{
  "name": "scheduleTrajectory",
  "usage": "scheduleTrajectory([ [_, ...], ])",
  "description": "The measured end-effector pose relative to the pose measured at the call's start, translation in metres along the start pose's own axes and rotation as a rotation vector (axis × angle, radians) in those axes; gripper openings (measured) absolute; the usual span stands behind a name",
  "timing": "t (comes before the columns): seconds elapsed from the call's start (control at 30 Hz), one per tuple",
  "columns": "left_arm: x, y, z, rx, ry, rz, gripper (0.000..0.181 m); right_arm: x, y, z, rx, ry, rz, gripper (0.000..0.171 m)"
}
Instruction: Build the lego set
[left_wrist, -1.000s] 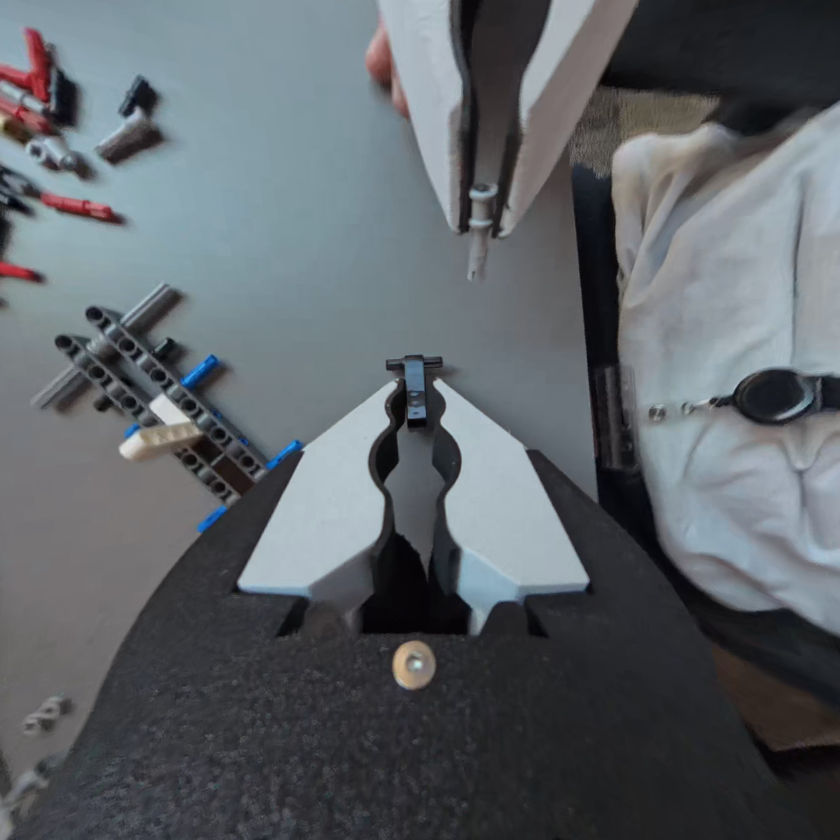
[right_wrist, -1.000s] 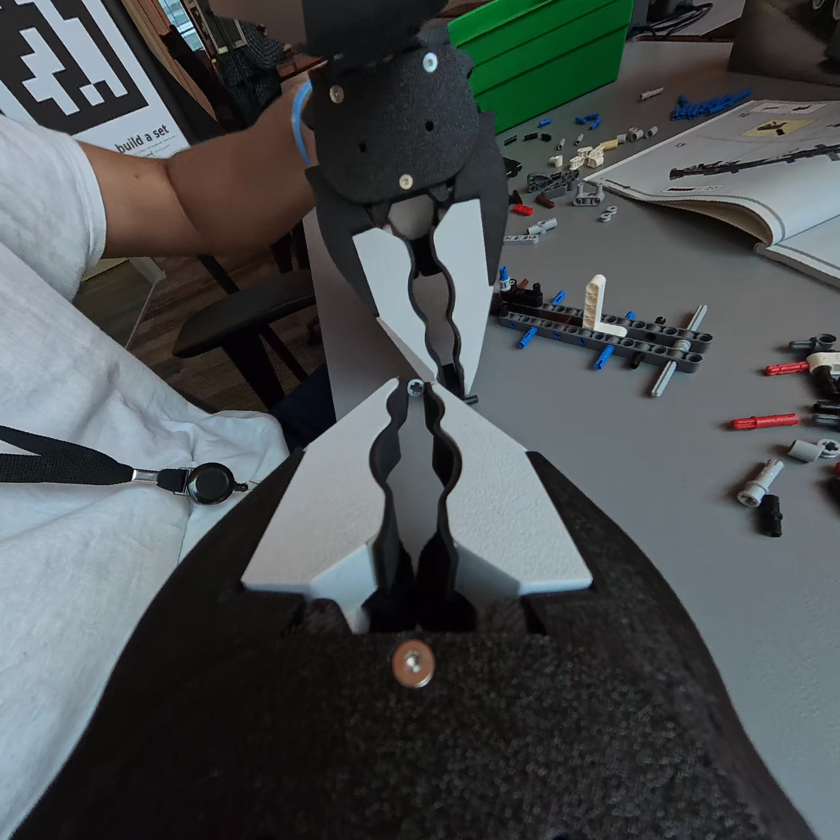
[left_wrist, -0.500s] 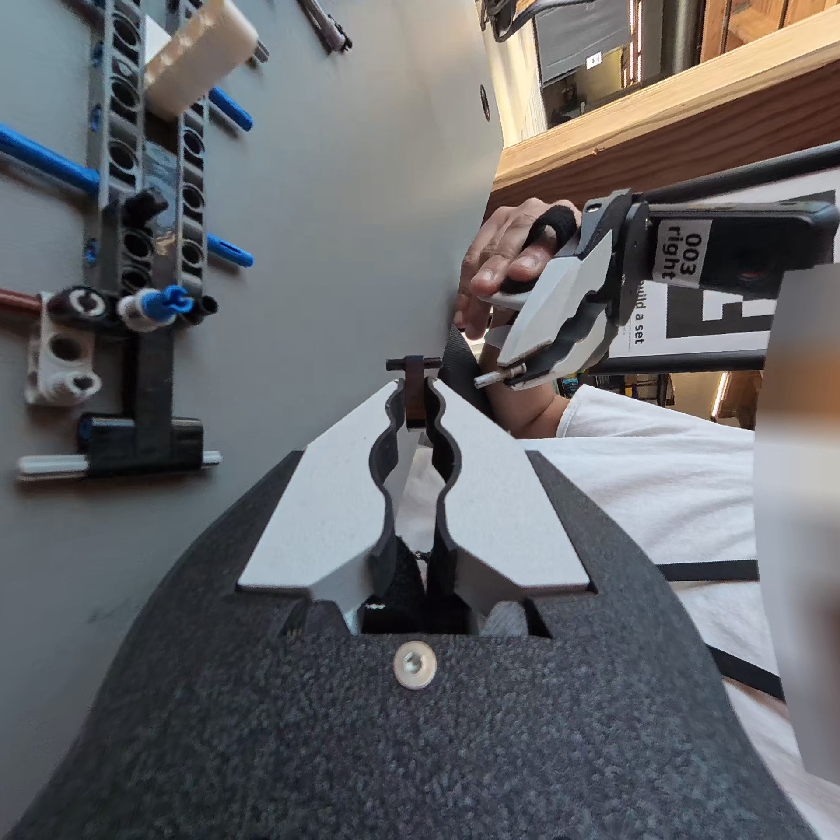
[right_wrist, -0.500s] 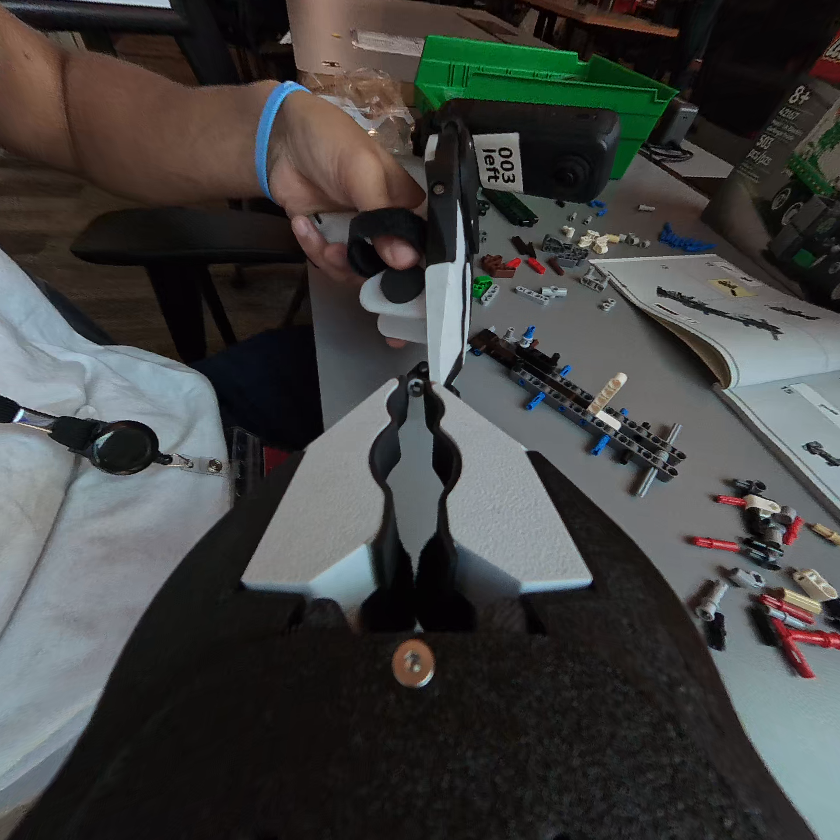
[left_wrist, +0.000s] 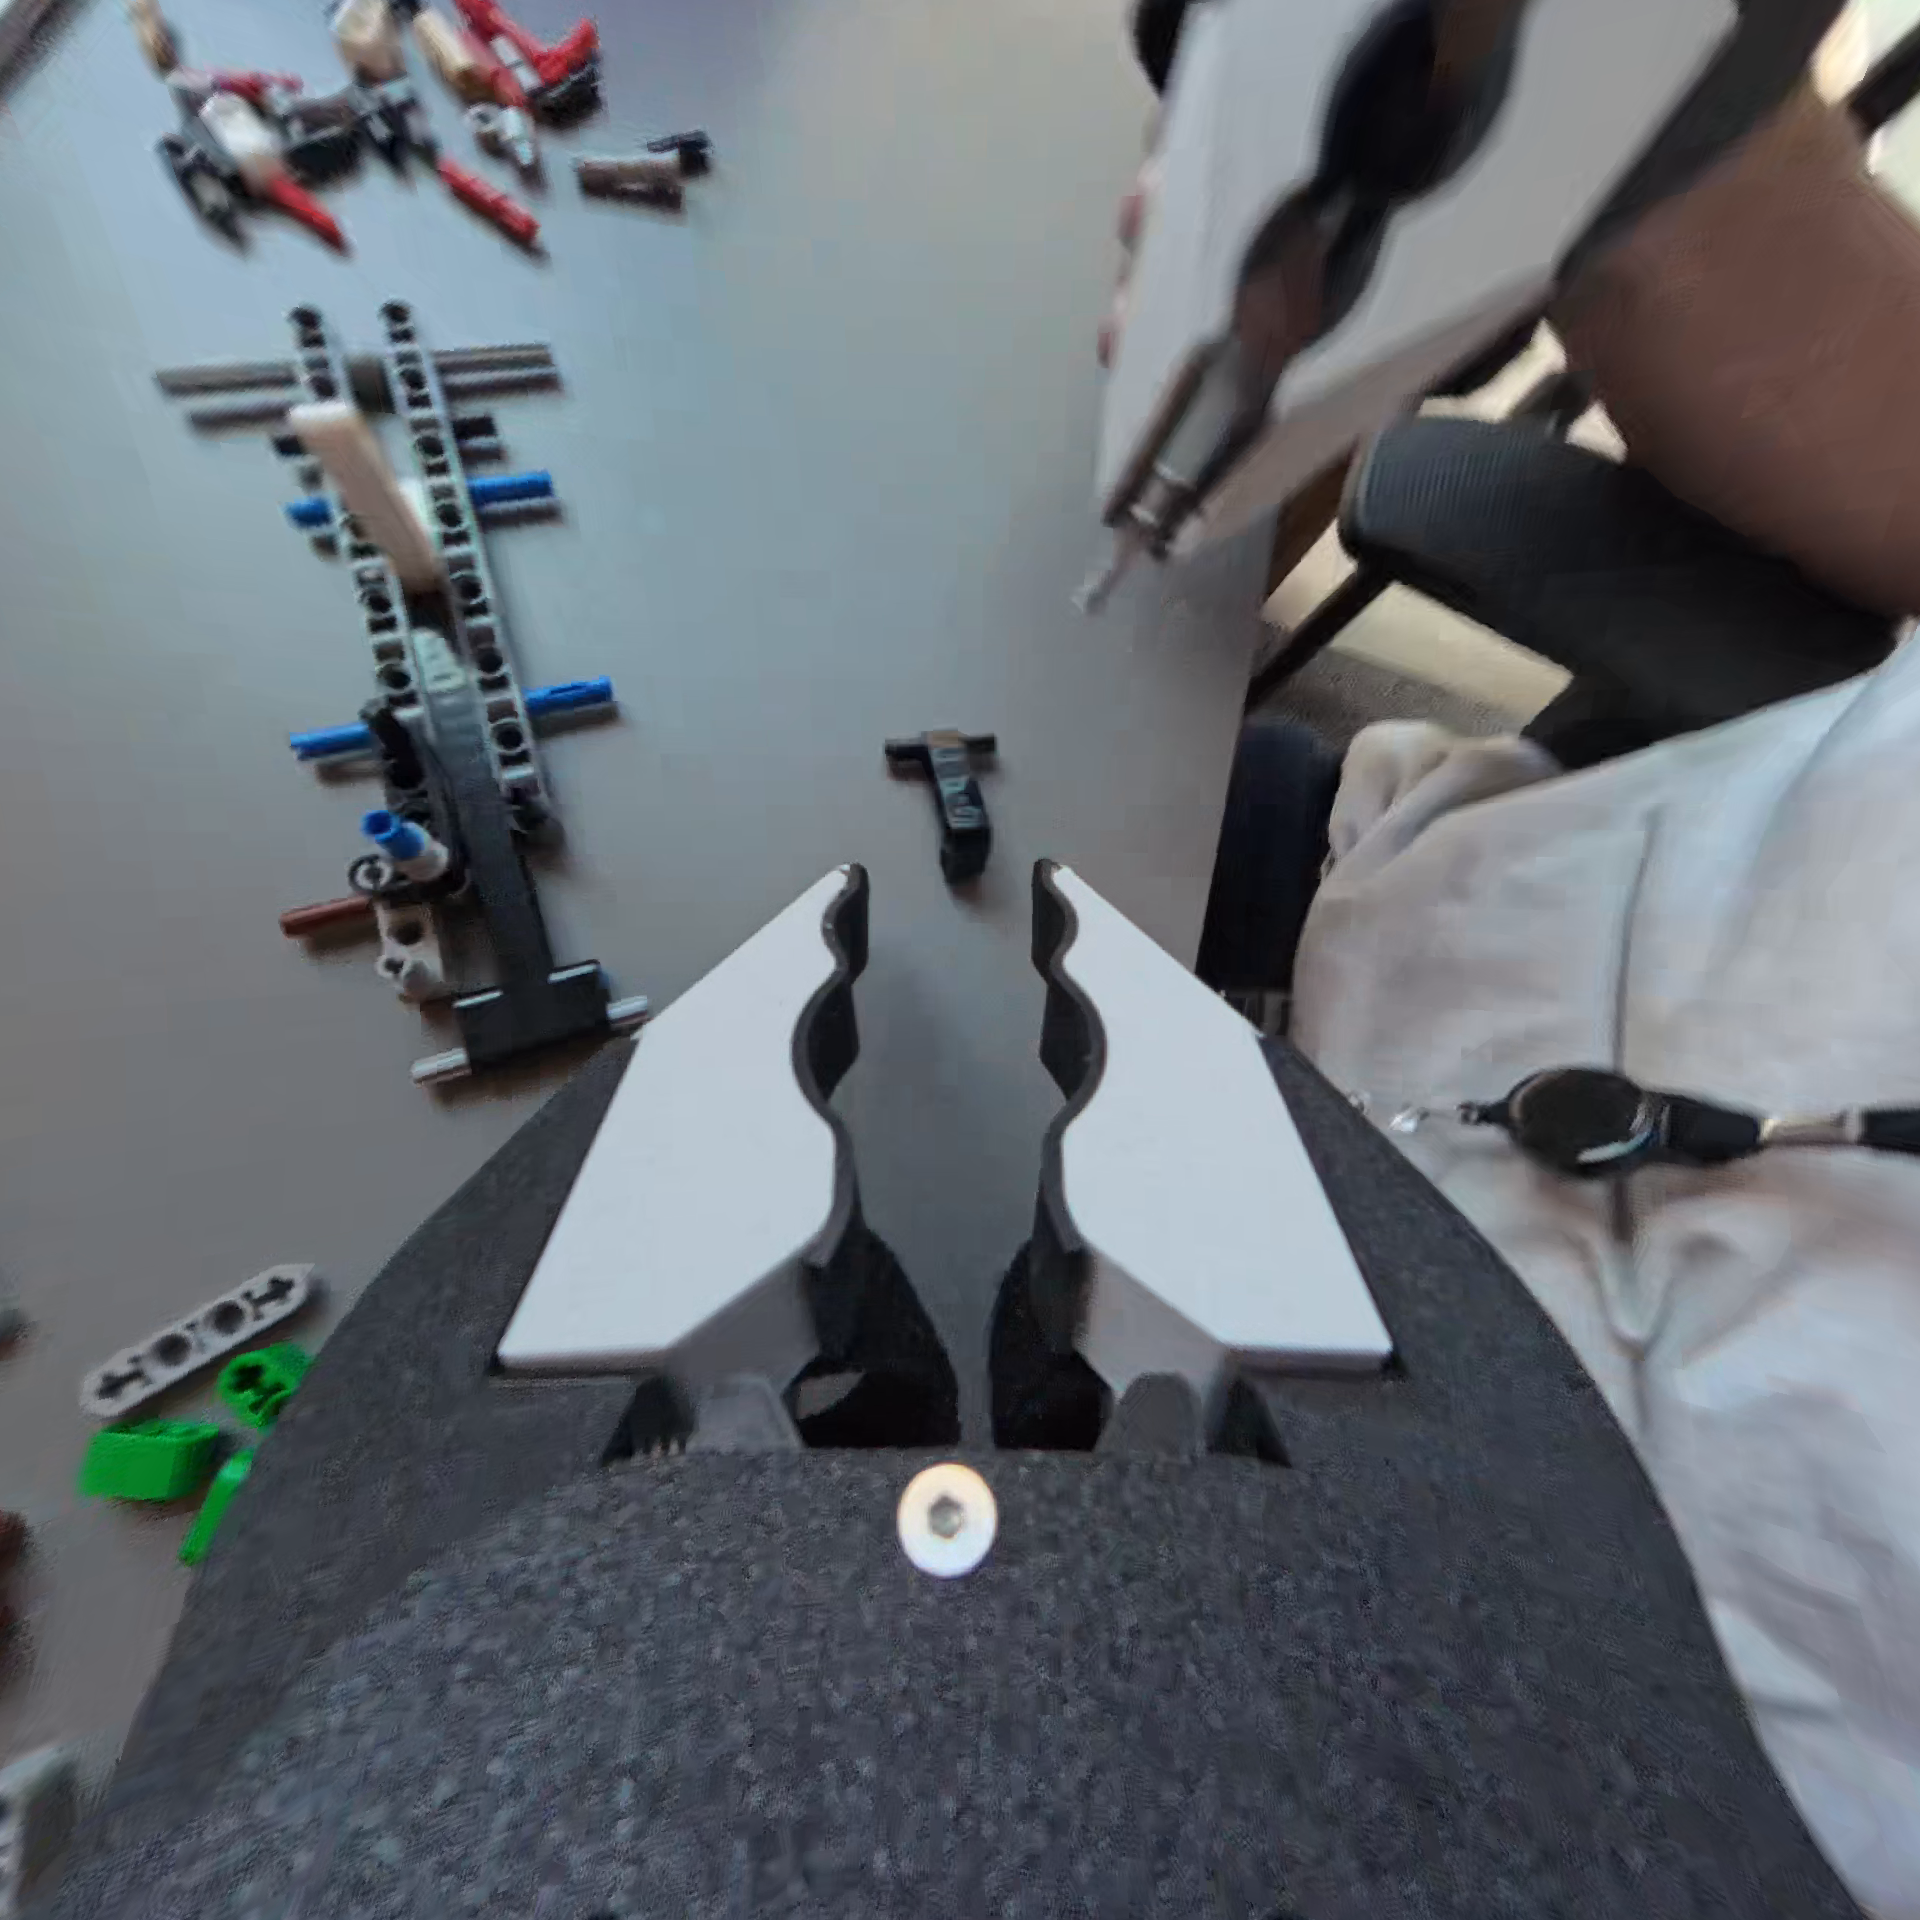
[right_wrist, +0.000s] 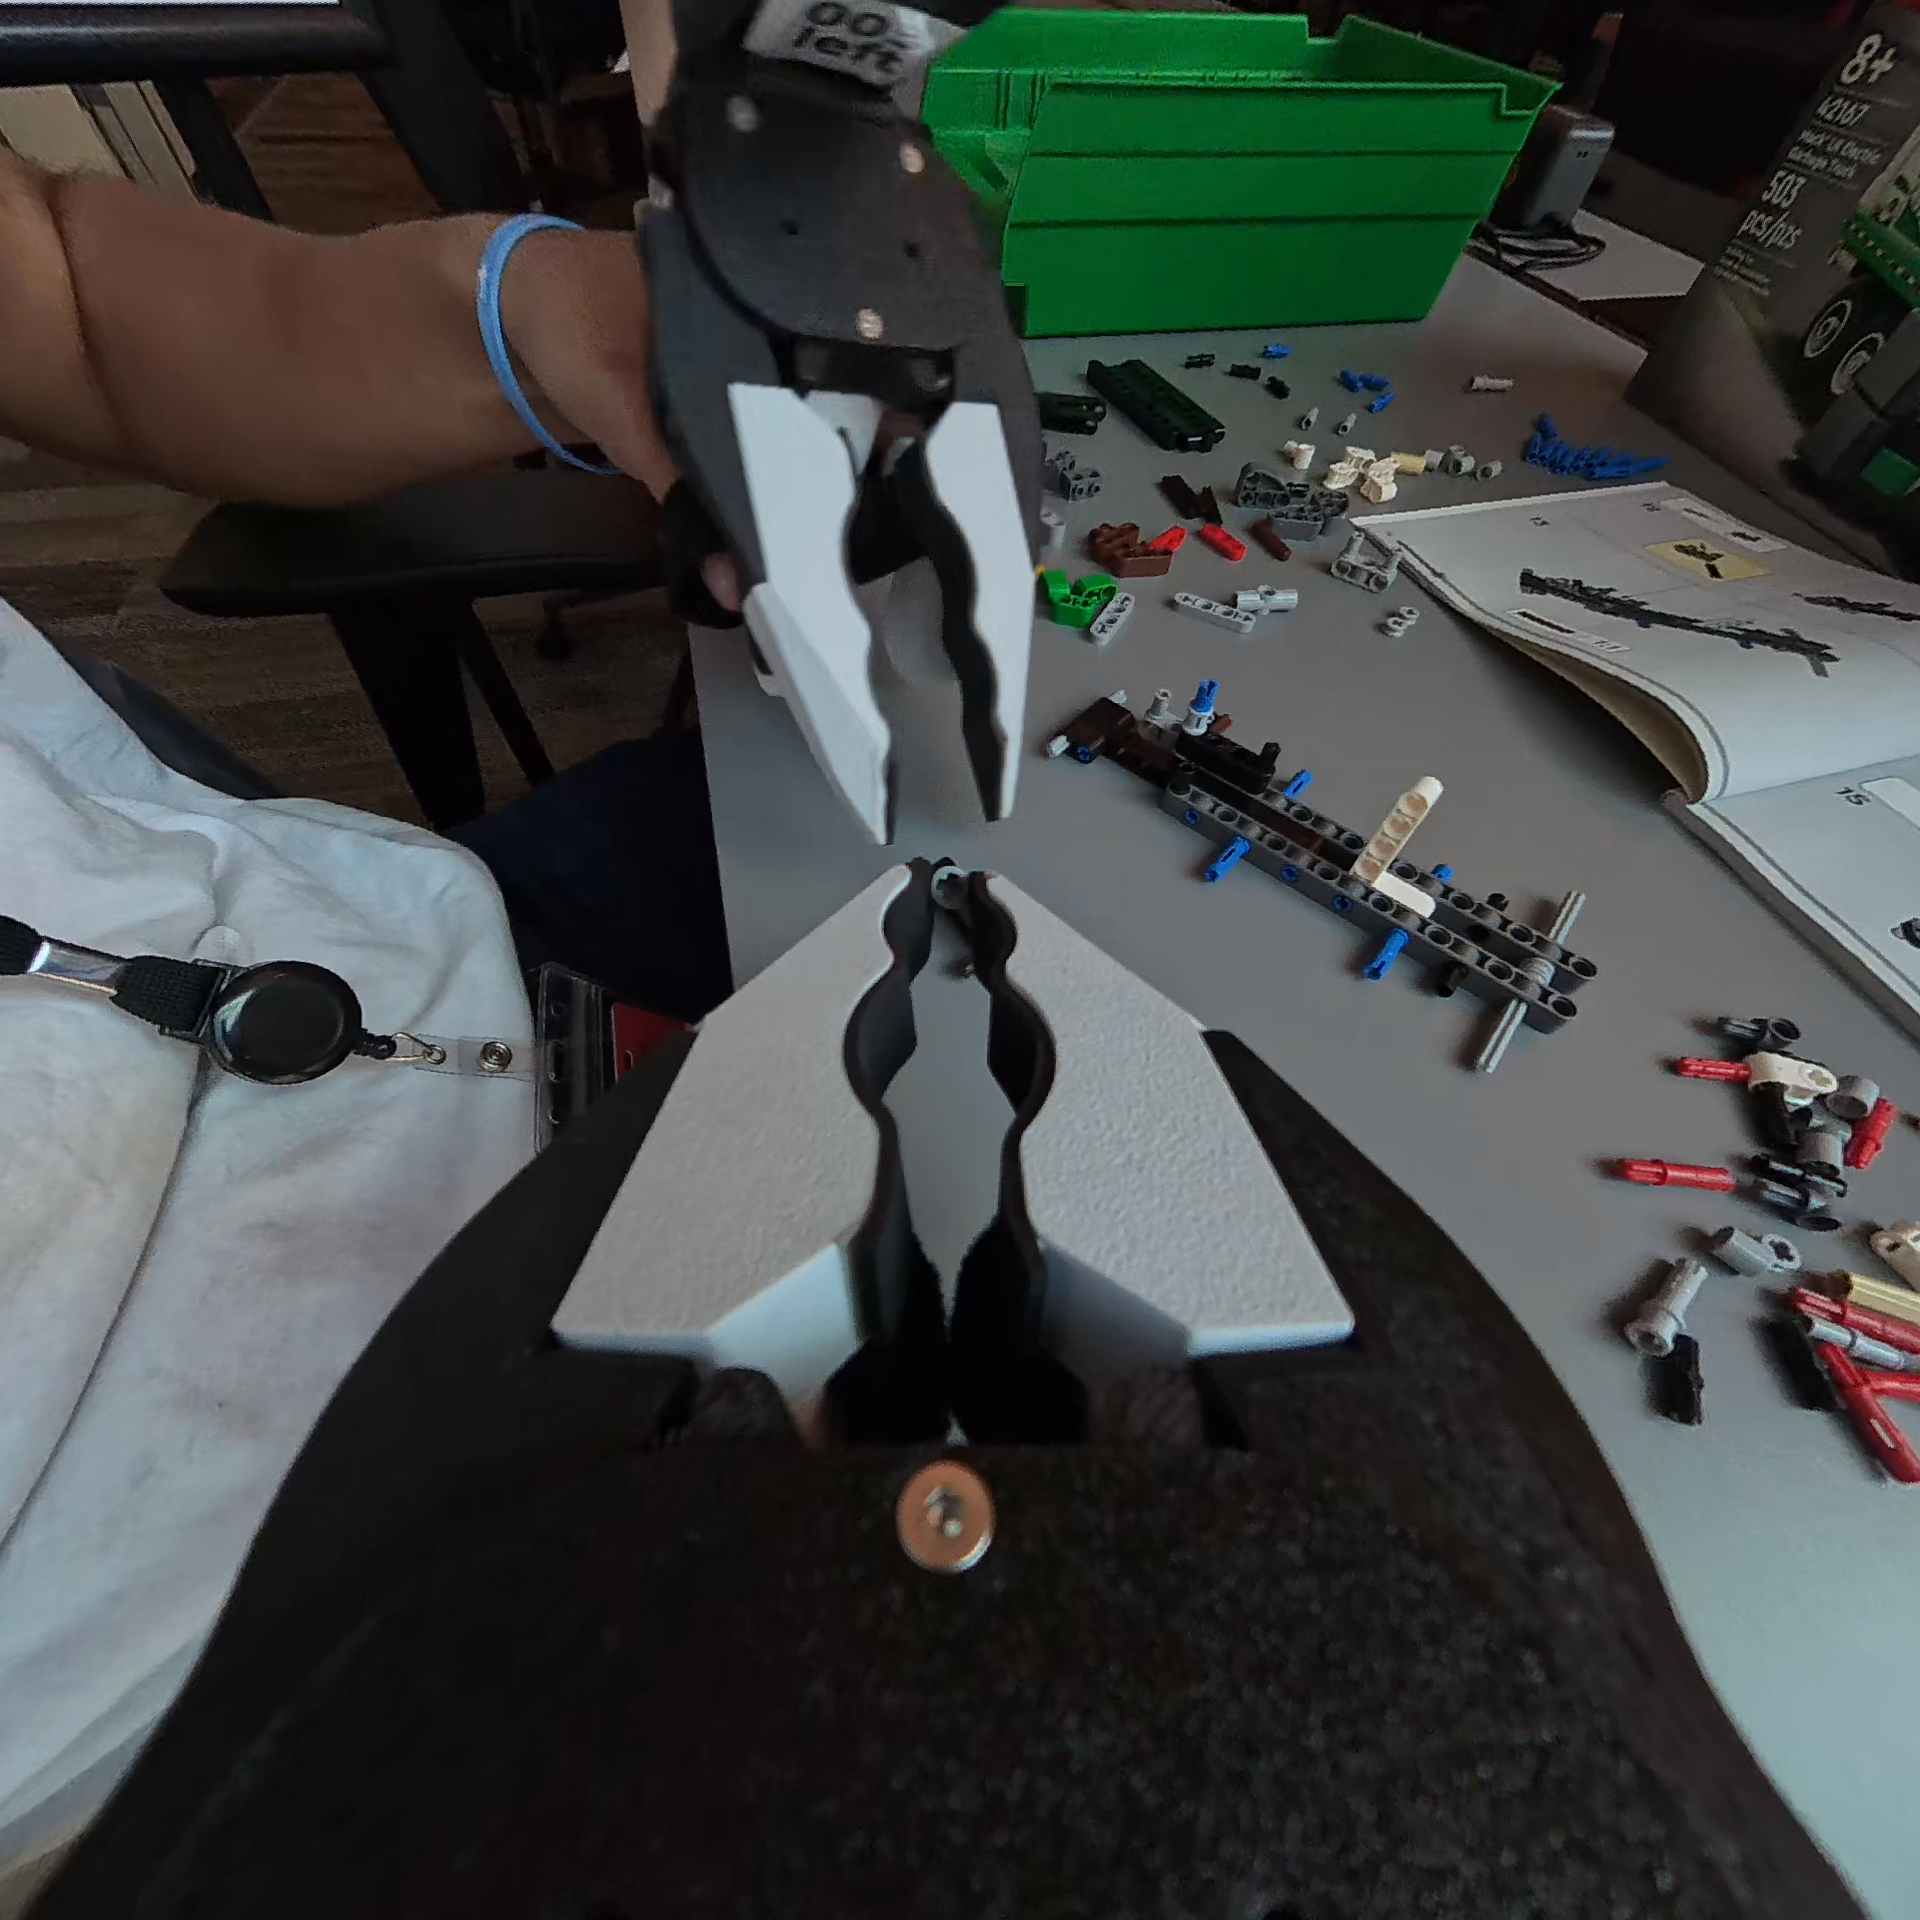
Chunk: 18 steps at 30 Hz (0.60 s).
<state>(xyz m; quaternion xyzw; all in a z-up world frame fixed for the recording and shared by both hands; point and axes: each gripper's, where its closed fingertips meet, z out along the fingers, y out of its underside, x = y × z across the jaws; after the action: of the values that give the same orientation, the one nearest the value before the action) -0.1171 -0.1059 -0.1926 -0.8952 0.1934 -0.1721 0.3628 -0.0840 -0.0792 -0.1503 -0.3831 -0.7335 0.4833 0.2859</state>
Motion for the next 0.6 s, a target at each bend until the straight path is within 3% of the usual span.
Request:
scheduleTrajectory([
  [0.1,0.007,0.009,0.003,-0.021,-0.084,0.244,0.028,0.000,0.000,-0.002,0.004,0.000,0.012,0.003],
  [0.27,0.003,0.005,0.014,-0.017,-0.026,0.112,0.032,-0.001,0.001,-0.002,-0.011,0.003,0.007,0.003],
  [0.37,-0.008,0.004,0.015,-0.027,-0.108,0.153,0.006,-0.002,0.000,-0.003,-0.012,0.009,0.001,0.003],
  [0.47,-0.005,0.004,0.016,-0.032,-0.129,0.201,0.006,-0.002,0.001,-0.002,-0.011,0.006,0.008,0.003],
  [0.6,0.004,0.002,0.018,0.010,-0.052,0.074,0.006,-0.002,0.002,0.003,-0.021,0.010,0.003,0.003],
])
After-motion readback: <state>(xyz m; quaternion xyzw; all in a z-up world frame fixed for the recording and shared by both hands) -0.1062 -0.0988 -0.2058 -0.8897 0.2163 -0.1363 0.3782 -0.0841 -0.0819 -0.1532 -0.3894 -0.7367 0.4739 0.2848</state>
